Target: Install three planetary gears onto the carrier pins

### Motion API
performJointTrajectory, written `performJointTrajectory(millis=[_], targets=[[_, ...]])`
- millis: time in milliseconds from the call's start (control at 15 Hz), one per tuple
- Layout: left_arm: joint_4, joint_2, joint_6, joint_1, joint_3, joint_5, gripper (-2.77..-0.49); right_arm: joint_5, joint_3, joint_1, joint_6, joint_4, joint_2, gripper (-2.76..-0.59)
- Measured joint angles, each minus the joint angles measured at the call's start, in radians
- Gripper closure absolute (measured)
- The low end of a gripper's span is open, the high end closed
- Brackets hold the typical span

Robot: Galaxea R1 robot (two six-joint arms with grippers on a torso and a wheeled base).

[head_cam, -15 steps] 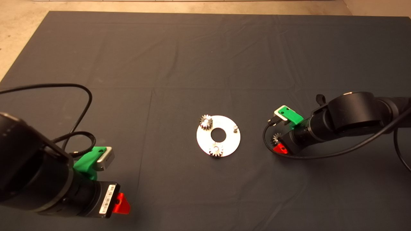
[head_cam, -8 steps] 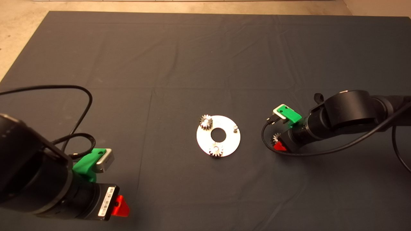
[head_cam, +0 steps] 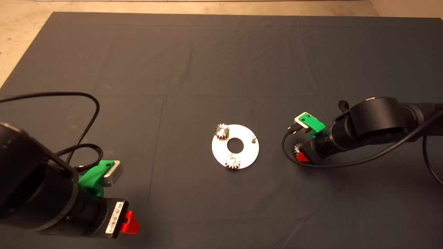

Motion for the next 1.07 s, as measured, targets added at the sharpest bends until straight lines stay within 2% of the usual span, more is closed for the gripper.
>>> performJointTrajectory(millis=[467,667,800,867,933,1000,1067], targets=[[-0.003,0.001,-0.008,0.0,0.0,0.0,-2.33,0.0,0.0,0.0,0.05,0.0,0.0,-1.67],[-0.003,0.006,-0.011,0.0,0.002,0.0,-2.33,0.003,0.0,-0.006,0.061,0.0,0.0,-1.51],[-0.003,0.006,-0.013,0.0,0.007,0.0,-2.33,0.004,0.0,-0.009,0.064,0.0,0.0,-1.51],[-0.004,0.006,-0.013,0.0,0.007,0.0,-2.33,0.013,0.0,-0.009,0.064,0.0,0.0,-1.51],[-0.005,0.008,-0.013,0.0,0.007,0.0,-2.33,0.029,0.0,-0.009,0.064,0.0,0.0,-1.51],[-0.007,0.009,-0.013,0.0,0.008,0.0,-2.33,0.04,0.0,-0.012,0.064,0.0,0.0,-1.51],[-0.007,0.009,-0.013,0.0,0.008,0.0,-2.33,0.042,0.0,-0.019,0.064,0.0,0.0,-1.43]])
